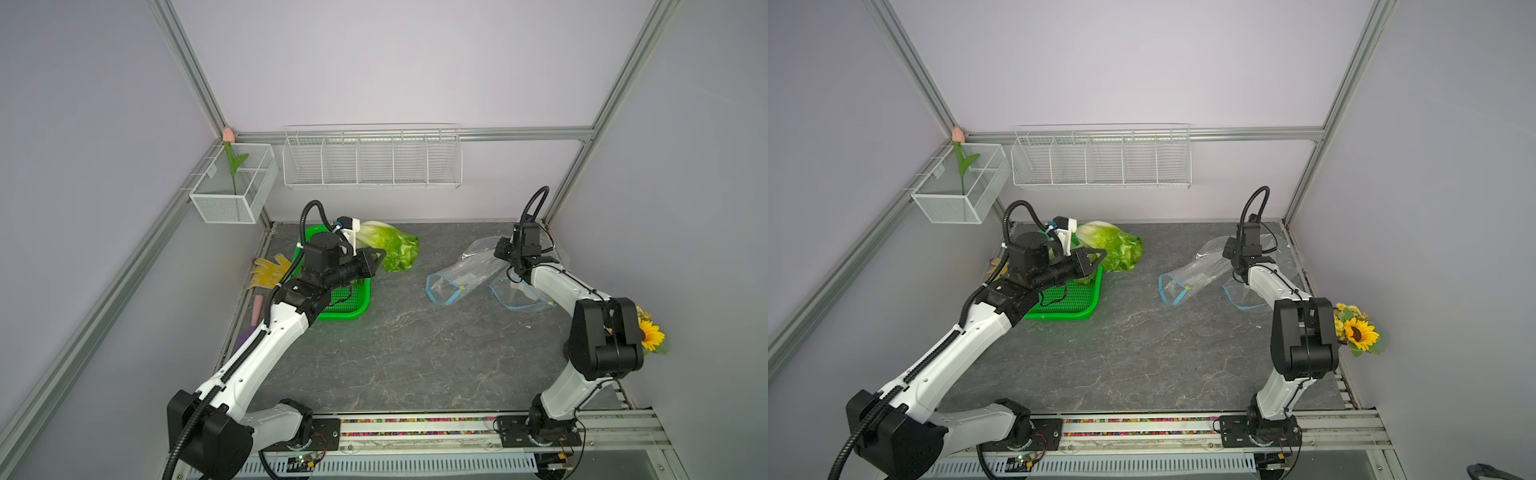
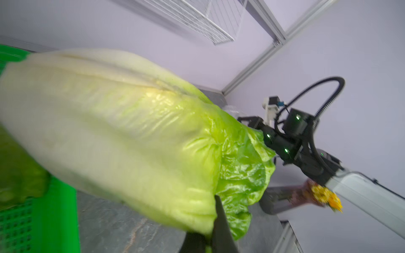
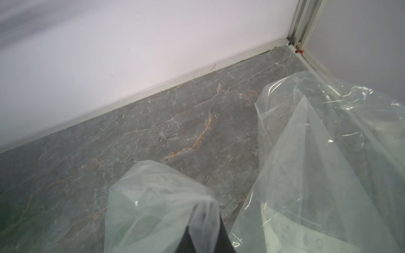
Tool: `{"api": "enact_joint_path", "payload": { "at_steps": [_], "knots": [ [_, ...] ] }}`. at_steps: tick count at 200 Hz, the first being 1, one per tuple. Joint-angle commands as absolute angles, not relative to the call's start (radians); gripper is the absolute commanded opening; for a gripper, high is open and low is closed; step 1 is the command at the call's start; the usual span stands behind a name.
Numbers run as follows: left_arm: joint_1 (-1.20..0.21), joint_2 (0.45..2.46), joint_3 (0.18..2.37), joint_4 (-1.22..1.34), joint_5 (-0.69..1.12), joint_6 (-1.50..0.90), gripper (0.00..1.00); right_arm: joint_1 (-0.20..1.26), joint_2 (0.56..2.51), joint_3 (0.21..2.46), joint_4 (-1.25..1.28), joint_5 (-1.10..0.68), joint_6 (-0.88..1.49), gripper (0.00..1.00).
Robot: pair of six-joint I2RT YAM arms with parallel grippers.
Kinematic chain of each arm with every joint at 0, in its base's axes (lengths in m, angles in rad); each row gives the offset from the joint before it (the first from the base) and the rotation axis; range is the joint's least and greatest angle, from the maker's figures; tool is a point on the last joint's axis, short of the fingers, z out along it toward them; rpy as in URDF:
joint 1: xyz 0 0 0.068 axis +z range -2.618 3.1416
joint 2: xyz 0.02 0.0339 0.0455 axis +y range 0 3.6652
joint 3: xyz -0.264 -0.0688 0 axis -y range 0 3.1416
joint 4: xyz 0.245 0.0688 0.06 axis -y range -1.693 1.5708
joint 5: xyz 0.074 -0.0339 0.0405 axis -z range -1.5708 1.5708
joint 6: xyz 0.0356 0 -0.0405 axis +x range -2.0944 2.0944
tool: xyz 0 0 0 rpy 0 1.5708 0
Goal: Open the zip-top bag and take out the chinese cabbages
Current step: Place the zipper food storage bag at the center of the board, then place the Chinese cabbage in the basket.
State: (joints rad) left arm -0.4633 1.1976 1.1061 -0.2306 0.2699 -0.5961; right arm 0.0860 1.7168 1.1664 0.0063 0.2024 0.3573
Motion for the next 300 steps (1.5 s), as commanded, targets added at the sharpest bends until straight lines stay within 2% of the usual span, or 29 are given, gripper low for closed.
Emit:
{"api": "enact_joint_path", "payload": {
  "at_steps": [1, 13, 25, 26, 37, 52, 64, 75, 86, 187, 202, 220, 237, 263, 300],
  "knots": [
    [-0.456, 1.161, 1.096, -0.297, -0.071, -0.719, 0.00, 0.103, 1.663, 1.123, 0.004, 0.126, 0.305, 0.12],
    [-0.456, 1.160, 1.097, -0.343, -0.137, -0.781, 0.00, 0.112, 1.647, 1.110, -0.005, 0.111, 0.279, 0.25],
    [-0.454, 1.164, 1.094, -0.384, -0.186, -0.834, 0.00, 0.117, 1.625, 1.098, -0.022, 0.096, 0.261, 0.49],
    [-0.454, 1.165, 1.094, -0.386, -0.189, -0.837, 0.00, 0.118, 1.619, 1.094, -0.023, 0.095, 0.261, 0.54],
    [-0.452, 1.179, 1.093, -0.416, -0.207, -0.851, 0.00, 0.119, 1.594, 1.076, -0.025, 0.079, 0.258, 0.71],
    [-0.435, 1.211, 1.111, -0.492, -0.215, -0.873, 0.00, 0.120, 1.547, 1.048, -0.032, 0.068, 0.256, 0.90],
    [-0.414, 1.232, 1.115, -0.534, -0.202, -0.881, 0.00, 0.120, 1.506, 1.027, -0.043, 0.065, 0.250, 1.00],
    [-0.398, 1.243, 1.112, -0.558, -0.193, -0.881, 0.00, 0.122, 1.467, 1.006, -0.052, 0.068, 0.243, 0.94],
    [-0.390, 1.253, 1.101, -0.570, -0.186, -0.875, 0.00, 0.121, 1.435, 0.989, -0.062, 0.071, 0.242, 0.93],
    [-0.335, 1.421, 1.071, -0.642, -0.089, -0.862, 0.00, 0.105, 1.348, 0.956, -0.045, 0.036, 0.276, 0.92],
    [-0.327, 1.426, 1.074, -0.655, -0.093, -0.866, 0.23, 0.105, 1.340, 0.954, -0.037, 0.033, 0.278, 0.92],
    [-0.324, 1.419, 1.083, -0.681, -0.117, -0.867, 0.42, 0.103, 1.326, 0.953, -0.037, 0.037, 0.276, 0.93],
    [-0.324, 1.401, 1.088, -0.705, -0.146, -0.871, 0.69, 0.101, 1.313, 0.953, -0.039, 0.048, 0.273, 0.93],
    [-0.324, 1.364, 1.083, -0.717, -0.169, -0.892, 0.99, 0.096, 1.301, 0.947, -0.039, 0.061, 0.269, 0.92],
    [-0.325, 1.289, 1.067, -0.637, -0.212, -0.828, 1.00, 0.093, 1.278, 0.933, -0.018, 0.079, 0.260, 0.92]
  ]
}}
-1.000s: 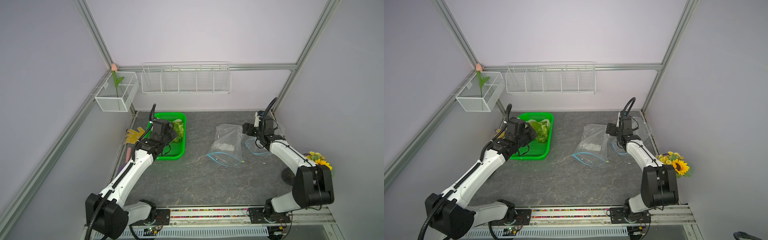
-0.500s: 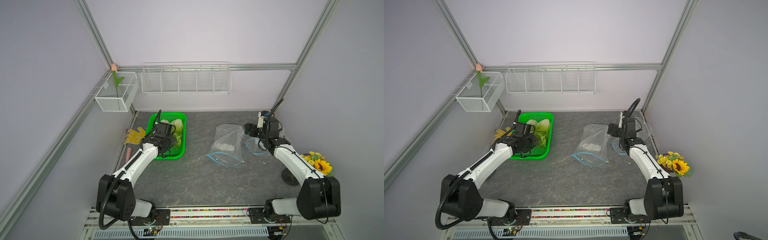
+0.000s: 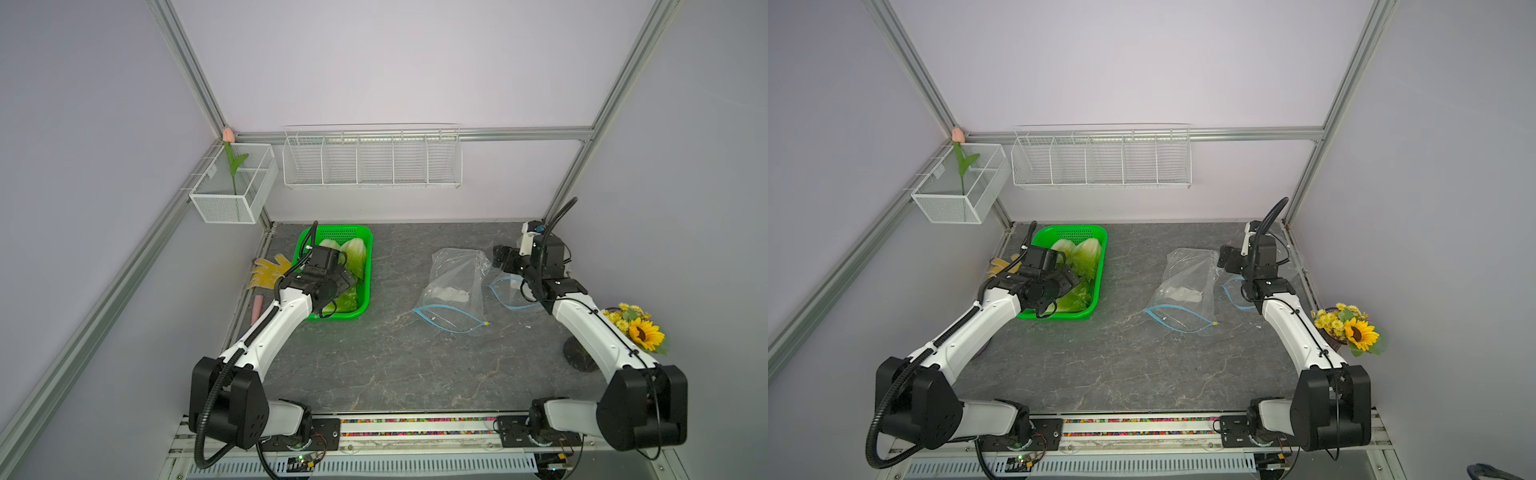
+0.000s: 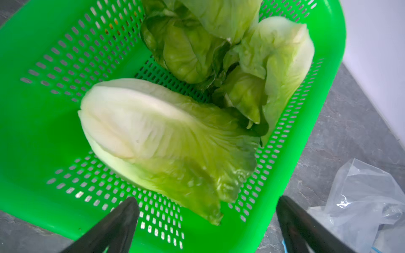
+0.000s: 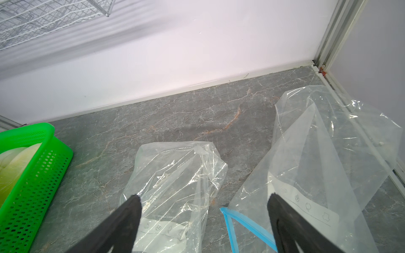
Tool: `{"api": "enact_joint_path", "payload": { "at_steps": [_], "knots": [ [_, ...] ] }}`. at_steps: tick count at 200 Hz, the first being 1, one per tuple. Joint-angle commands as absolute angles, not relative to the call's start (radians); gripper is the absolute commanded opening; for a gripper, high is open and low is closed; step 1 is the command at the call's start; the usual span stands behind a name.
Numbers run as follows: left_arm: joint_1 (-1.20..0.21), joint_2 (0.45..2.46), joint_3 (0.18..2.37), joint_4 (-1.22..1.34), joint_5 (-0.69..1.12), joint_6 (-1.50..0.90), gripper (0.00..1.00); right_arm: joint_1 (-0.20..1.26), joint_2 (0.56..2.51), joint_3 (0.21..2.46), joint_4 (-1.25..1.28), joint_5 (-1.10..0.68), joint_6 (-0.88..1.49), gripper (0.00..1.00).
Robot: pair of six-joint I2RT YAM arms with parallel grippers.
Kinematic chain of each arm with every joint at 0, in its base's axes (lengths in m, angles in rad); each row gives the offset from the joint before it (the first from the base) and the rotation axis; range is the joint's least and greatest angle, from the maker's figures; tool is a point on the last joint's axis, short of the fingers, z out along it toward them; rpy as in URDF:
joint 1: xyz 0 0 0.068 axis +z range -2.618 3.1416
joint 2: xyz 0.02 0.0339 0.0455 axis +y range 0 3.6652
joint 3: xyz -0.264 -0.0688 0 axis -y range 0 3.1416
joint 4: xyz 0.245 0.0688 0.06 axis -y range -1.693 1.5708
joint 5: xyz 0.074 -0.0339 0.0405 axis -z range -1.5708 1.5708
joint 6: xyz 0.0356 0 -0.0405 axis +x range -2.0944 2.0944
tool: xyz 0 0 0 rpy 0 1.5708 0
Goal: Open the zip-top bag and take out the chinese cabbages
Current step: Place the Chinese cabbage in the basket.
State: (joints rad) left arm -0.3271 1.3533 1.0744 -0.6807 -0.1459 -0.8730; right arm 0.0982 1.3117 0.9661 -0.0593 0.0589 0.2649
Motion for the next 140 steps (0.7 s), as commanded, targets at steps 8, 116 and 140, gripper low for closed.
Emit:
{"api": "enact_joint_path", "payload": {
  "at_steps": [8, 116, 140],
  "knots": [
    [-0.324, 1.267, 1.056, -0.588, -0.237, -0.774, 1.00, 0.093, 1.268, 0.922, -0.003, 0.091, 0.248, 0.90],
    [-0.170, 1.169, 0.643, 0.340, -0.317, -0.059, 0.98, 0.089, 1.249, 0.536, 0.494, 0.283, 0.000, 0.89],
    [-0.144, 1.200, 0.607, 0.336, -0.339, -0.003, 0.98, 0.090, 1.327, 0.494, 0.618, 0.304, 0.002, 0.89]
  ]
}}
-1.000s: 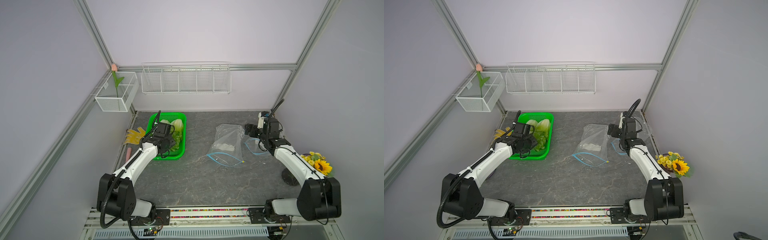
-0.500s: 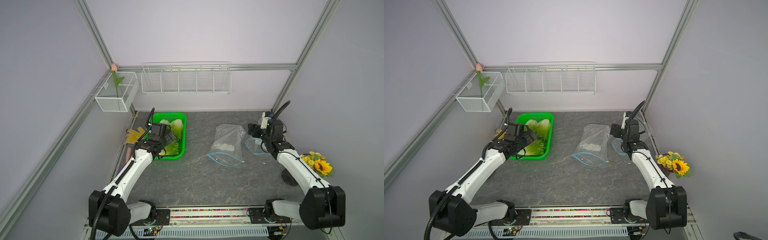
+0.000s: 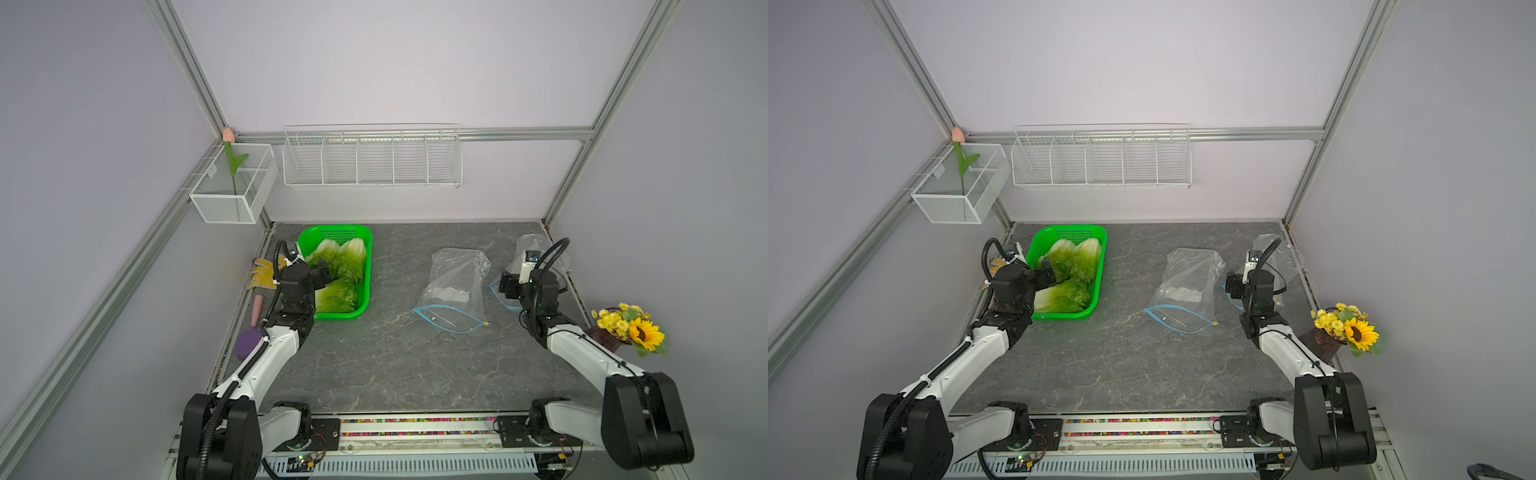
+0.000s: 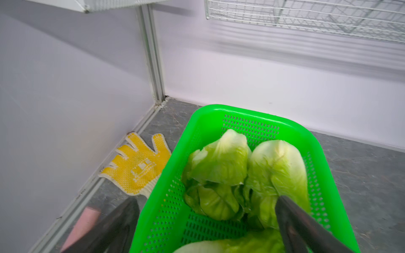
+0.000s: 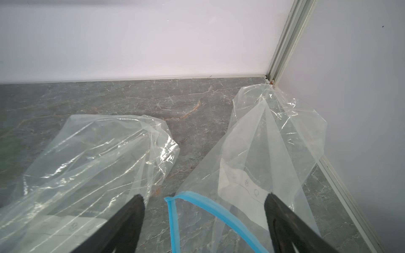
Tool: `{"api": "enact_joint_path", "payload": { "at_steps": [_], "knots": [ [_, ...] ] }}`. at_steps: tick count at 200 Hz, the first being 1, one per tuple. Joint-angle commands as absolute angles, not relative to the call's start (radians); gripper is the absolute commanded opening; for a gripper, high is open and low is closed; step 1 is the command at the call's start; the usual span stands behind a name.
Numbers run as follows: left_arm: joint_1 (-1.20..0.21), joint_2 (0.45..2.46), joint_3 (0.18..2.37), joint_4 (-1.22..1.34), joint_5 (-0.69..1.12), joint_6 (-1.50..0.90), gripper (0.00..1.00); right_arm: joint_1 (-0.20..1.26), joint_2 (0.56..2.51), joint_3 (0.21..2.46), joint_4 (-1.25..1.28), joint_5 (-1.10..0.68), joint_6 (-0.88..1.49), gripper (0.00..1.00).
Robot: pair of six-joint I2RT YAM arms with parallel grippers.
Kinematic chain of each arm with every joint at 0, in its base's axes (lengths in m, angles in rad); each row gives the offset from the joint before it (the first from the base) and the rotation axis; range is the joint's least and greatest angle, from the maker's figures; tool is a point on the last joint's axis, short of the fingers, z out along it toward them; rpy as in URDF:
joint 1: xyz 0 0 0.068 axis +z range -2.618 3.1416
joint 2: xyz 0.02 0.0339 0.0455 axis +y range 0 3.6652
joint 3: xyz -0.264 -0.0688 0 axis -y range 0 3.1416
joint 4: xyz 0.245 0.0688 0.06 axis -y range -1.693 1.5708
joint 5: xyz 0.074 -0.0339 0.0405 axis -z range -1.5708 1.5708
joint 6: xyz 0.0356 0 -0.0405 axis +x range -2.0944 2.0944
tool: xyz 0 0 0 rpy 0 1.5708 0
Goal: Open the zip-top bag and take out the chinese cabbages
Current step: Place the Chinese cabbage in the basket, then reset both arms
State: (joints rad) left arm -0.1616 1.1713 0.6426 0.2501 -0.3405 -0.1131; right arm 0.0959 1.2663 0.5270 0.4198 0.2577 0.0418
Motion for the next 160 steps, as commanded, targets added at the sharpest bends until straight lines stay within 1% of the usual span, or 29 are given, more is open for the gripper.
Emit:
{"api": "enact_joint_path", "payload": {
  "at_steps": [1, 8, 31, 60, 81, 93, 120, 160],
  "knots": [
    [-0.144, 1.200, 0.606, 0.337, -0.341, -0.001, 0.98, 0.090, 1.327, 0.496, 0.612, 0.306, 0.003, 0.89],
    [-0.143, 1.205, 0.591, 0.344, -0.349, 0.010, 0.98, 0.088, 1.325, 0.517, 0.557, 0.297, 0.008, 0.89],
    [-0.122, 1.223, 0.533, 0.405, -0.336, 0.027, 0.98, 0.074, 1.347, 0.540, 0.541, 0.284, 0.005, 0.89],
    [-0.057, 1.259, 0.485, 0.469, -0.268, -0.015, 0.98, 0.065, 1.346, 0.549, 0.509, 0.281, 0.008, 0.89],
    [-0.004, 1.286, 0.454, 0.534, -0.153, -0.052, 0.98, 0.065, 1.348, 0.539, 0.502, 0.269, -0.022, 0.89],
    [0.005, 1.316, 0.440, 0.580, -0.130, -0.056, 0.98, 0.062, 1.357, 0.528, 0.504, 0.266, -0.028, 0.89],
    [0.005, 1.398, 0.405, 0.724, -0.095, -0.057, 0.98, 0.041, 1.394, 0.467, 0.625, 0.236, -0.026, 0.89],
    [0.005, 1.512, 0.401, 0.825, -0.069, -0.045, 0.98, -0.006, 1.503, 0.408, 0.817, 0.158, 0.007, 0.89]
  ]
}}
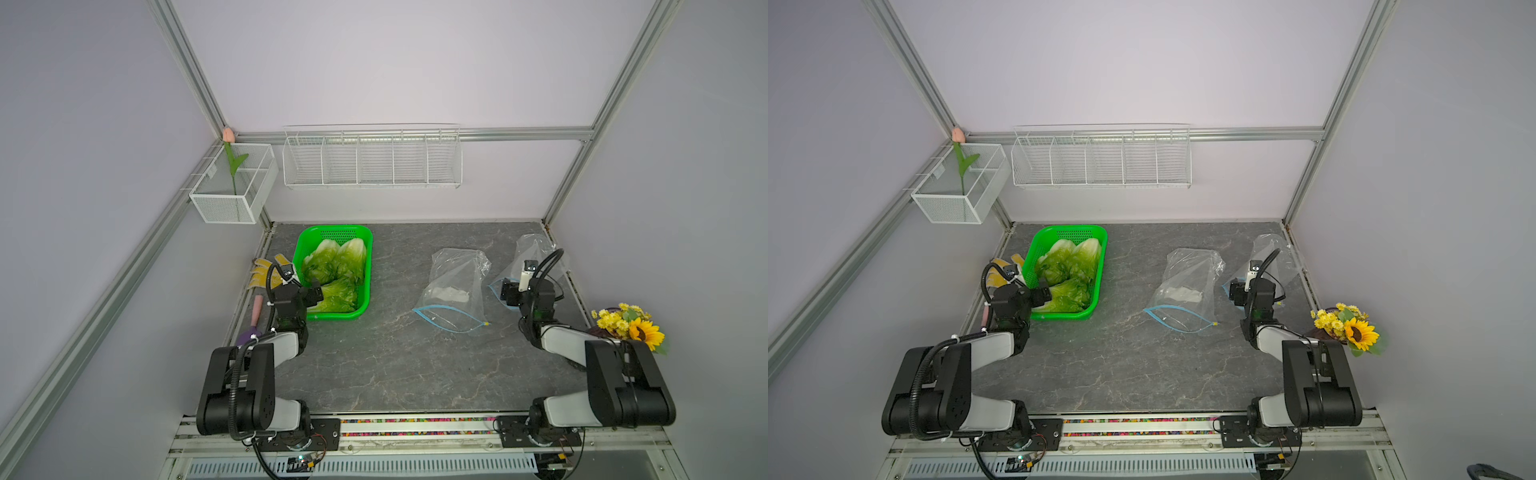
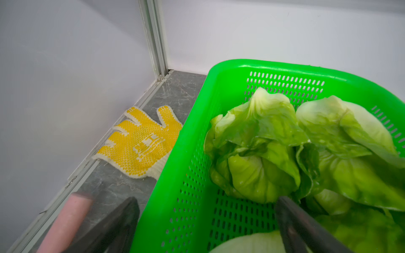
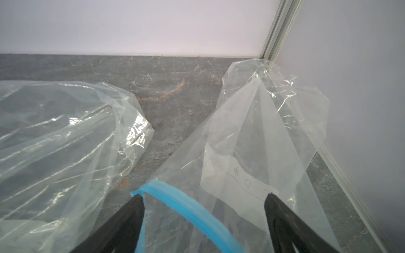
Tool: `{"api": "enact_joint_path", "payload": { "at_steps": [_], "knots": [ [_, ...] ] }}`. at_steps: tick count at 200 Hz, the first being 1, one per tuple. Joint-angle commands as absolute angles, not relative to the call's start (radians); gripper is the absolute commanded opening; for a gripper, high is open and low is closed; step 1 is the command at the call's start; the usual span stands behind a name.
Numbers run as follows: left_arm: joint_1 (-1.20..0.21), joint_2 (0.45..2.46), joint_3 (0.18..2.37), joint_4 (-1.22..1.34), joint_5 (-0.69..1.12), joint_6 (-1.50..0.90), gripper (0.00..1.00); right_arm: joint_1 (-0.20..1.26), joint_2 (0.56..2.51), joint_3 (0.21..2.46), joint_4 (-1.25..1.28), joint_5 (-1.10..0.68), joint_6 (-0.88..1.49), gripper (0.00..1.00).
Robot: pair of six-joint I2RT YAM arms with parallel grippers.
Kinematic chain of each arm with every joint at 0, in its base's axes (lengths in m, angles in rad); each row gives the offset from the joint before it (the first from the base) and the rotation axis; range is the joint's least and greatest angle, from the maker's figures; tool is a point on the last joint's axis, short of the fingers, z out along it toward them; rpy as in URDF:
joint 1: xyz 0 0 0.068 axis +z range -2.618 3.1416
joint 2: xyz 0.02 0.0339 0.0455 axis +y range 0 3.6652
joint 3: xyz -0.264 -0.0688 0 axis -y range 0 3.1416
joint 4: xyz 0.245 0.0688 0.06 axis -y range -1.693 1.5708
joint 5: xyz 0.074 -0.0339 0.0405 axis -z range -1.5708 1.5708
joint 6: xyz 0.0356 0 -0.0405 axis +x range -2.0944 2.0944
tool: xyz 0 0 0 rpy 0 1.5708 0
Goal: Open the zip-top bag and take out the chinese cabbages
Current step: Reset both arms
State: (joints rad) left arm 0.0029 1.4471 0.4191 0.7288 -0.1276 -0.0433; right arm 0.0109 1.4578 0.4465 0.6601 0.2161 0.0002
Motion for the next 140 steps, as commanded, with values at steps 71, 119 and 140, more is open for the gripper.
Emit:
{"api": "enact_joint_path", "payload": {
  "at_steps": [71, 119, 140],
  "knots": [
    [0.005, 1.511, 0.436, 0.754, -0.034, -0.015, 0.99, -0.016, 1.537, 0.357, 0.931, 0.100, -0.005, 0.89],
    [0.005, 1.510, 0.438, 0.752, -0.035, -0.016, 0.99, -0.015, 1.540, 0.357, 0.934, 0.103, -0.007, 0.89],
    [0.005, 1.511, 0.438, 0.751, -0.034, -0.015, 0.99, -0.015, 1.541, 0.358, 0.933, 0.103, -0.007, 0.89]
  ]
}}
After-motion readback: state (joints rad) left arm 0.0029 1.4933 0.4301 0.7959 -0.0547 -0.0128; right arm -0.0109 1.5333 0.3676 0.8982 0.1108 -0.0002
